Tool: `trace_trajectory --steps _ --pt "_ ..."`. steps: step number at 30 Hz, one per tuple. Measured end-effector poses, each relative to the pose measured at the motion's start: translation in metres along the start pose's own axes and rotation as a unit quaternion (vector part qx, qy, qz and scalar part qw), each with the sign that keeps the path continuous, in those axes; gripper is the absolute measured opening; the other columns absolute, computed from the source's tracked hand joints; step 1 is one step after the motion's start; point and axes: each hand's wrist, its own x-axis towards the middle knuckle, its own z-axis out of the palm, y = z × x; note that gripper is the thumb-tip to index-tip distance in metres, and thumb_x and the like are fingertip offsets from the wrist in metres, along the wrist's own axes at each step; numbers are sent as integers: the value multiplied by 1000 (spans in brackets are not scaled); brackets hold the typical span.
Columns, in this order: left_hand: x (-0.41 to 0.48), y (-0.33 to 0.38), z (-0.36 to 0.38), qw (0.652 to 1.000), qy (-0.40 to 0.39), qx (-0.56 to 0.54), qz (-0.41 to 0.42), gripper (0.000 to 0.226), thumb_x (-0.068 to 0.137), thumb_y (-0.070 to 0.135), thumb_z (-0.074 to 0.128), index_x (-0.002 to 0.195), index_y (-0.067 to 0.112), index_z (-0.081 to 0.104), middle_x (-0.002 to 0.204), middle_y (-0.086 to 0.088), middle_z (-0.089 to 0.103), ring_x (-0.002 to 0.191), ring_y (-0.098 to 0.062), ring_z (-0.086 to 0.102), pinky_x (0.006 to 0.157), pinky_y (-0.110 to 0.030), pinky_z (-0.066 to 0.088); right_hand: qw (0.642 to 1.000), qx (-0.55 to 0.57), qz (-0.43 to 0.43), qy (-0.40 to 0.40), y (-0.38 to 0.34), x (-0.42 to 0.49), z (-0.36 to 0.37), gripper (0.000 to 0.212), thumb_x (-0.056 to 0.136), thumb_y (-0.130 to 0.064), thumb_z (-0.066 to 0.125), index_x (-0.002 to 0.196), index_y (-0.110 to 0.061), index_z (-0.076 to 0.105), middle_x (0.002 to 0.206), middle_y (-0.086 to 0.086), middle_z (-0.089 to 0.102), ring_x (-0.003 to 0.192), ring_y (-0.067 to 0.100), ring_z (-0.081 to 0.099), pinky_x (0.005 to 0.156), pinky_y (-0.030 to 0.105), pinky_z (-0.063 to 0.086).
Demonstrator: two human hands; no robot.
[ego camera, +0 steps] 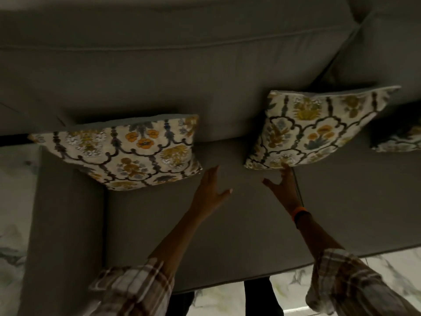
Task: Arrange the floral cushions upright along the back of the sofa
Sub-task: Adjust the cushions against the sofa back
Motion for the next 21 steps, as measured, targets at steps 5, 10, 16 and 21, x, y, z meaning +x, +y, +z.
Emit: trace_trajectory --steps 5,10,16,21 --pt "72 67 54 992 40 -111 -46 105 78 27 85 158 14 17 164 -13 23 150 -29 29 120 -40 29 974 174 48 139 28 67 -109 115 80 -22 92 165 -15 15 162 12 33 146 31 41 114 47 46" --pt "139 108 99 976 26 -217 -25 126 57 42 94 155 38 13 162 2 28 148 -14 33 118 -37 38 993 101 -30 43 46 146 -207 126 78 -20 93 168 -20 5 174 9 15 160 28 22 126 51 33" --pt "154 134 129 952 102 -281 -64 97 70 8 90 150 15 35 146 2 51 122 9 55 91 -6 49 980 96 -145 -101 27 199 -213 89 69 -2 96 146 -11 54 146 5 63 132 6 63 111 36 55" --pt "148 134 125 949 134 -275 -82 96 64 31 95 145 22 44 143 1 59 132 -12 57 107 -47 51 977 157 -116 -87 41 194 -204 102 58 -38 103 145 -14 57 143 3 68 132 13 66 106 46 58"
